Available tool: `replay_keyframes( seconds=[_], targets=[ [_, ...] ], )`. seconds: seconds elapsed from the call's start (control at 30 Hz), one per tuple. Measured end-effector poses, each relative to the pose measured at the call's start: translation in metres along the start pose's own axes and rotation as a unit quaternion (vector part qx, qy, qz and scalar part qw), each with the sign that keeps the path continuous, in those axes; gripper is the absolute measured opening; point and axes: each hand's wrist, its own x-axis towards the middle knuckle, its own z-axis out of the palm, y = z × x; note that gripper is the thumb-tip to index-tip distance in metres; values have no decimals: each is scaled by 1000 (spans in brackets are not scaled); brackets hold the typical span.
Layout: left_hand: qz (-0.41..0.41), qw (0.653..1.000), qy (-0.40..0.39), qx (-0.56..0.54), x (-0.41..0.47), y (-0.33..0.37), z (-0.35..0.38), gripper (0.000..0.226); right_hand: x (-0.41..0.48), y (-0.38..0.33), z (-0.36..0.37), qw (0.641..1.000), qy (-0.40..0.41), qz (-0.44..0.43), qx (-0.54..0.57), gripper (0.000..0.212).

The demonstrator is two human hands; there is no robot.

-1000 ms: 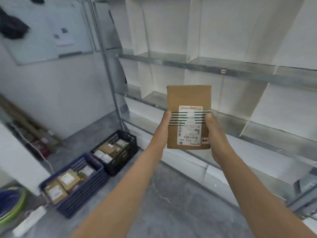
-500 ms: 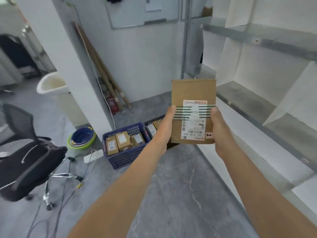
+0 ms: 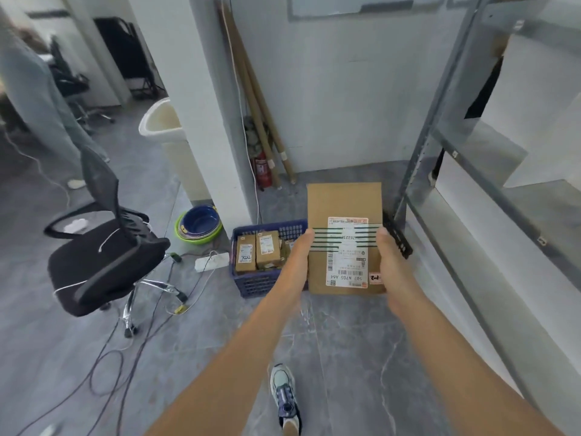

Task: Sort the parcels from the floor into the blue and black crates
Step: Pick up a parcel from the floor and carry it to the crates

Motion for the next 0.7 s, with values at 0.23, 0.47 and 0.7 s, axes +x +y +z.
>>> replay_keyframes(
  seconds=[0.23,0.47,0.7],
  targets=[
    [-36,998,48,-33,142,1,-46,21,111,-6,75,999,-16,39,-19,42],
    [-106,992,62,-32,245,8,-73,17,211,12,123,994,-24,90,-49,35],
    [-179,981,72,-31,348,2,-80,27,319,24,154,986,-22,150,-69,22]
  ],
)
